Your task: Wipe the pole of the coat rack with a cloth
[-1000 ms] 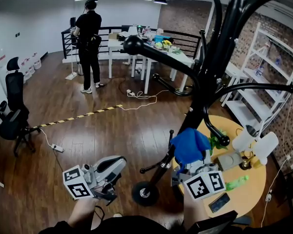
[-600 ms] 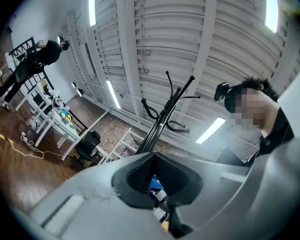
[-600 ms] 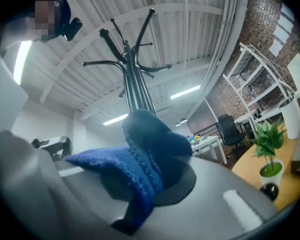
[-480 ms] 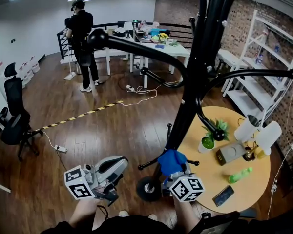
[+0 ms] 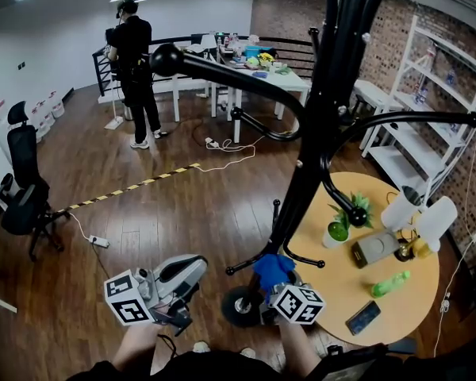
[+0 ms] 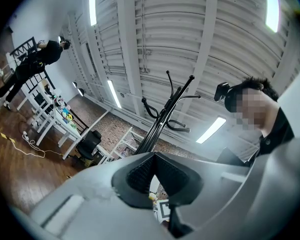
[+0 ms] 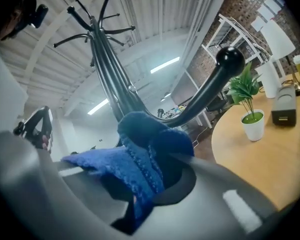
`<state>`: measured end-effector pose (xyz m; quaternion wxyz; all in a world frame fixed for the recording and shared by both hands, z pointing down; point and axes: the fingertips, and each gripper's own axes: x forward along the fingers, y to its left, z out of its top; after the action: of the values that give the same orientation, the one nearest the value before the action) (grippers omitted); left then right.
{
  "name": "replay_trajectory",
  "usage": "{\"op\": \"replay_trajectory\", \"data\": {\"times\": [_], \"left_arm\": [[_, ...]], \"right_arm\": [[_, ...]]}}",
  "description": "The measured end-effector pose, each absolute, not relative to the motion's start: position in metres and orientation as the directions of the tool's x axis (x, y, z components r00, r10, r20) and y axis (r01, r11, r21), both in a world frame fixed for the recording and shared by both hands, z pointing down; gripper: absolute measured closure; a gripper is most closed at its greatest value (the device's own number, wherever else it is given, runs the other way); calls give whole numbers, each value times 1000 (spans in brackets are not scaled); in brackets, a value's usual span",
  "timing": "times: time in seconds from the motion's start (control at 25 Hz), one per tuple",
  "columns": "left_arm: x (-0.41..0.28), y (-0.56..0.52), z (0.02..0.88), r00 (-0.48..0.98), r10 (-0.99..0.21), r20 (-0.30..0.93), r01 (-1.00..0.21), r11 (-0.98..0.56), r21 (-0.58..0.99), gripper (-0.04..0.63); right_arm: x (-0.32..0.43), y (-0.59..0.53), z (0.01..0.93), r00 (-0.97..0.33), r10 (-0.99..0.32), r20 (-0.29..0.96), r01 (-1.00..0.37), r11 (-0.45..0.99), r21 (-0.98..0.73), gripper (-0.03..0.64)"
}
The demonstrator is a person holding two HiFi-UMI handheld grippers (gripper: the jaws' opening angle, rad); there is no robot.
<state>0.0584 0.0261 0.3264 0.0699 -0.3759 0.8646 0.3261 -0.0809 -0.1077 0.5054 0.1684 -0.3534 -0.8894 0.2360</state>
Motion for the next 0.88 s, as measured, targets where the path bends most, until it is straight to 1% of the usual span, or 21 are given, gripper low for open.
{"op": "replay_trajectory", "data": {"times": [0.12, 0.24, 0.36, 0.6, 0.72, 0.88], "left_arm": [[59, 28, 327, -708, -602, -368, -695, 505, 512, 594], [61, 30, 326, -710, -598, -373, -695, 507, 510, 592], [61, 32, 325, -711, -594, -377, -695, 510, 507, 593], [63, 37, 322, -708, -586, -394, -700, 511, 498, 593], [64, 39, 320, -706, -581, -404, -703, 510, 496, 593], [68, 52, 317, -715, -559, -419, -697, 522, 493, 594]], "right_arm": [[-81, -109, 471, -696, 717, 33, 569, 579, -584, 592], [-80, -108, 430, -696, 717, -34, 604, 559, -568, 592], [-78, -109, 382, -670, 729, -139, 657, 496, -568, 592], [-75, -106, 271, -584, 733, -350, 787, 405, -465, 592], [-75, -108, 230, -557, 731, -395, 818, 401, -413, 592], [-71, -109, 180, -530, 711, -463, 842, 376, -386, 592]]}}
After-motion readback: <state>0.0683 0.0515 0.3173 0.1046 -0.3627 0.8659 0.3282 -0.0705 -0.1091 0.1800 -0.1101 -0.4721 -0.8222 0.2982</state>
